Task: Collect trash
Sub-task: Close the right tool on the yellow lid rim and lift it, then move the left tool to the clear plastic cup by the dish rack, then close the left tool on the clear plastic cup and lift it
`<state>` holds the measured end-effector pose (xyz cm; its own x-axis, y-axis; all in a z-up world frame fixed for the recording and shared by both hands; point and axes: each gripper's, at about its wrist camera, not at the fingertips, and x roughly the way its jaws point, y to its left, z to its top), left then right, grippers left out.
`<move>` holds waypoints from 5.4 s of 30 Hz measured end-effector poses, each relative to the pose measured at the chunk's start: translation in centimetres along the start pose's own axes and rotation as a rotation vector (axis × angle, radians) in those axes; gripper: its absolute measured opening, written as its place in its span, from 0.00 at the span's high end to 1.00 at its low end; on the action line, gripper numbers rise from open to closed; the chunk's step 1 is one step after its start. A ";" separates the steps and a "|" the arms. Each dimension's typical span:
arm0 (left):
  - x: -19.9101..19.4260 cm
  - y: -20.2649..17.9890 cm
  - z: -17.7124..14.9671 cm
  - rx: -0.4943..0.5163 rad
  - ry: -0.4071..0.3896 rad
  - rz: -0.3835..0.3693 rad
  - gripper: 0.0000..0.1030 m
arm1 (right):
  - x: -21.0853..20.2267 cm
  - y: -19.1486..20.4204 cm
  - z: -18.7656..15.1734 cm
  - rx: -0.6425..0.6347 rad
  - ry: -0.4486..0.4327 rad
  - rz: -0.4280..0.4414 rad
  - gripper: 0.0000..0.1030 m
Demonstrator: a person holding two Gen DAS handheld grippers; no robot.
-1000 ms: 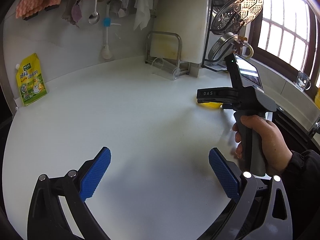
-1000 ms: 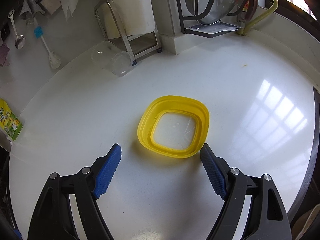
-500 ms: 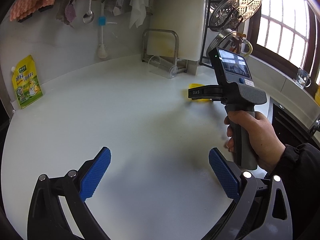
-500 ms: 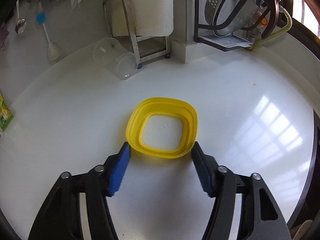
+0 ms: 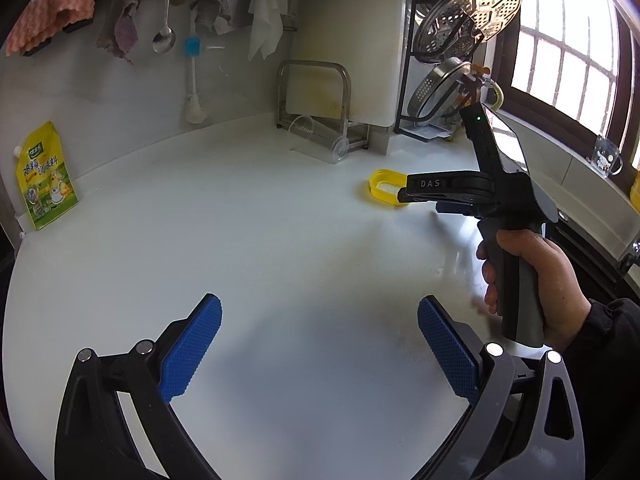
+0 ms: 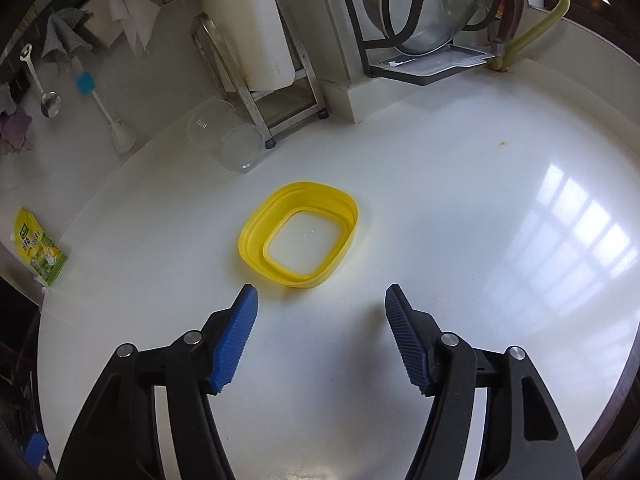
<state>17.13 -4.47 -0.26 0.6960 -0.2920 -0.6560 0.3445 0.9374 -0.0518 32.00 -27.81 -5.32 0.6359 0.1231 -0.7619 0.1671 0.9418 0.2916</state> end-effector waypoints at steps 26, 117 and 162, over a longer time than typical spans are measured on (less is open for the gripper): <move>5.4 -1.2 4.2 -0.032 -0.026 -0.040 0.06 | 2.1 -0.3 5.4 -0.616 0.124 0.272 0.20; 30.6 5.2 21.4 -0.483 0.210 0.109 0.06 | -3.4 -7.1 4.3 -0.198 -0.109 0.203 0.30; 14.9 4.8 14.1 -0.073 0.126 0.231 0.54 | -4.5 -3.9 2.3 -0.264 -0.114 0.222 0.30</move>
<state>38.03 -7.04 0.32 0.6656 -0.0476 -0.7448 0.1364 0.9889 0.0588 30.21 -32.72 -1.72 0.7176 0.3115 -0.6229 -0.1752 0.9464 0.2715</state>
